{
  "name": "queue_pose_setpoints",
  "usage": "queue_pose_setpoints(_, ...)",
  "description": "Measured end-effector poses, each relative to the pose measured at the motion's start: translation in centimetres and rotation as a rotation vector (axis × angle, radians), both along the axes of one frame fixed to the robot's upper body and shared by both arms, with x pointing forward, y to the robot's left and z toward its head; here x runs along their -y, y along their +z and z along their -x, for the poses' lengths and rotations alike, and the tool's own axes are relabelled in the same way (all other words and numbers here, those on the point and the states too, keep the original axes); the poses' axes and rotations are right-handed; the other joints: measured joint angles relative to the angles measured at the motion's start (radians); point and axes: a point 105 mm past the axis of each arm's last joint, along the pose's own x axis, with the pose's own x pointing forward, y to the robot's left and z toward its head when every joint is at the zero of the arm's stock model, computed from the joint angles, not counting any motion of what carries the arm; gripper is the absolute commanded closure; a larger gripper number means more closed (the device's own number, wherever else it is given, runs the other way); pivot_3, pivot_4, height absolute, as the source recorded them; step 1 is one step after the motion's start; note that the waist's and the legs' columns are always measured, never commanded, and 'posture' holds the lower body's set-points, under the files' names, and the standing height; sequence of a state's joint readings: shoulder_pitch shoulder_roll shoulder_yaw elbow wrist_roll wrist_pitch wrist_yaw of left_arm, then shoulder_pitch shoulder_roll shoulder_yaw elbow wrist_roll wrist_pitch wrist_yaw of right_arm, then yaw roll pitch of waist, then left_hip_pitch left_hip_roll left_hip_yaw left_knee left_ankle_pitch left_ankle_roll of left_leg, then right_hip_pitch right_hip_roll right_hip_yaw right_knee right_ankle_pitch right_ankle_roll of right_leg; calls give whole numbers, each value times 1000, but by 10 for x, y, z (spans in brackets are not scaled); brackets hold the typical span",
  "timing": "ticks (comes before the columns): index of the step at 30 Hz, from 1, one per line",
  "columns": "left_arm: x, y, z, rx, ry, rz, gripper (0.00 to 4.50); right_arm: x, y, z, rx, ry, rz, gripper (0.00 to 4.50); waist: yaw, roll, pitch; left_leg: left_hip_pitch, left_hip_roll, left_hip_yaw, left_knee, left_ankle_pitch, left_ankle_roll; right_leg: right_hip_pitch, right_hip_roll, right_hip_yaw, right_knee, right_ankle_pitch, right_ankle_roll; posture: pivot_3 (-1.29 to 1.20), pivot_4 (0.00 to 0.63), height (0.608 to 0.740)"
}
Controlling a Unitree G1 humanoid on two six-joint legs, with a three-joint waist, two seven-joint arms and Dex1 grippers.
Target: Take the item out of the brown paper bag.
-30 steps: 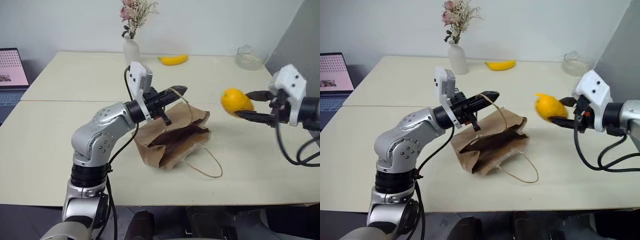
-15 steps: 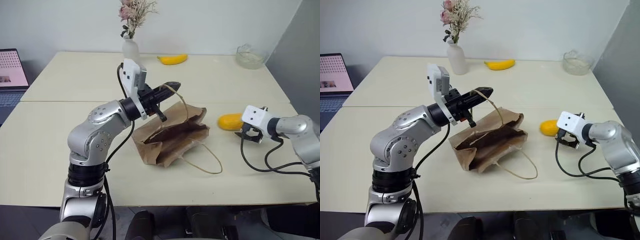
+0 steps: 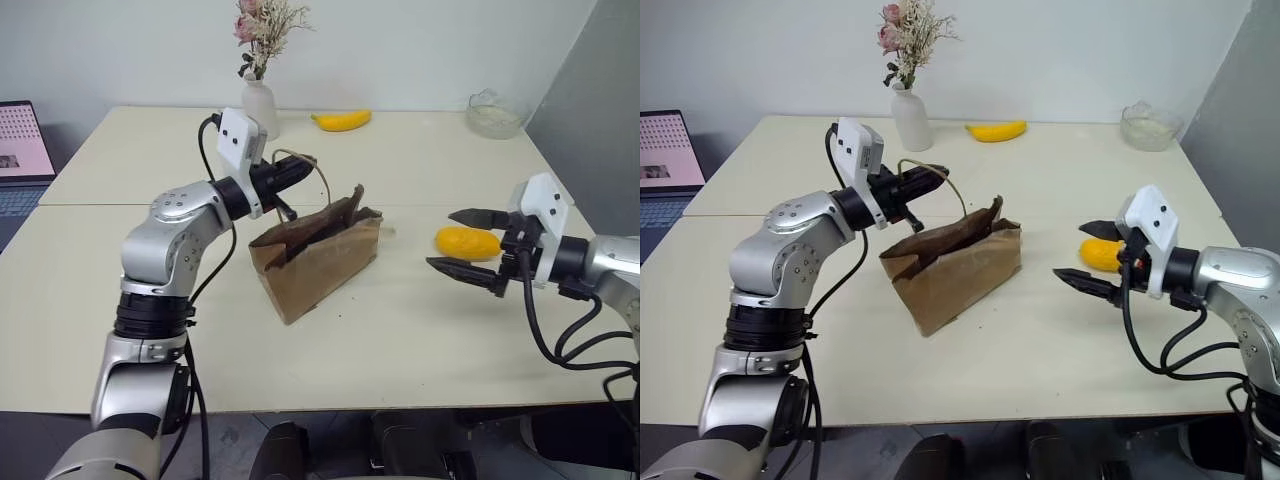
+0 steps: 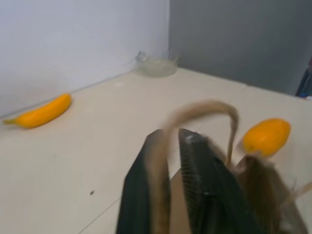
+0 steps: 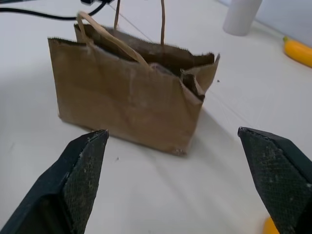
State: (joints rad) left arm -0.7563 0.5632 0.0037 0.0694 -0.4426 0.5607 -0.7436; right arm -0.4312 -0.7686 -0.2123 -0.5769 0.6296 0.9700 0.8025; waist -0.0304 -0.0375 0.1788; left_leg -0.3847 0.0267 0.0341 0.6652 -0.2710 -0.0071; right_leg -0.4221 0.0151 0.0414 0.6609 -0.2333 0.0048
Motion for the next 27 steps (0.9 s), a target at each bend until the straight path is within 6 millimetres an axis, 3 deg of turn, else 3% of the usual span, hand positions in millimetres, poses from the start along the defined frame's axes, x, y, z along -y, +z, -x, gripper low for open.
queue_pose_setpoints(5,-10,-1,5,-12,-13,-47,1324,-6,5,1,1,14,-25,0,3,0,0,-3,0,-1,-1,0,0,-1,-1,-1,-3,0,0,0,150,740)
queue_pose_setpoints(8,-15,-7,19,-43,-45,-49,358,-7,3,0,-21,26,-42,0,2,0,0,-7,1,-1,-1,0,0,-4,-1,-1,-3,0,0,0,150,740)
queue_pose_setpoints(13,-34,-4,50,-60,-70,-17,358,-2,-10,-3,-53,15,-69,0,-1,0,0,-7,2,-2,-1,0,0,-5,0,-2,-3,0,0,0,150,740)
queue_pose_setpoints(18,-63,-6,64,-25,116,-14,358,-3,-14,-7,43,-3,-121,0,0,0,0,-4,2,-1,0,0,0,-3,-1,-1,-2,0,0,0,150,740)
queue_pose_setpoints(22,-78,-41,83,-36,320,-26,358,-2,-37,-4,74,-44,-131,0,1,0,0,-3,2,0,-1,0,0,-1,-1,0,-3,0,0,0,150,740)
queue_pose_setpoints(27,-85,-79,107,-62,442,-35,358,-1,-58,7,27,-41,-161,0,3,0,-1,1,2,-1,-1,0,0,1,-2,-1,-1,0,0,0,150,740)
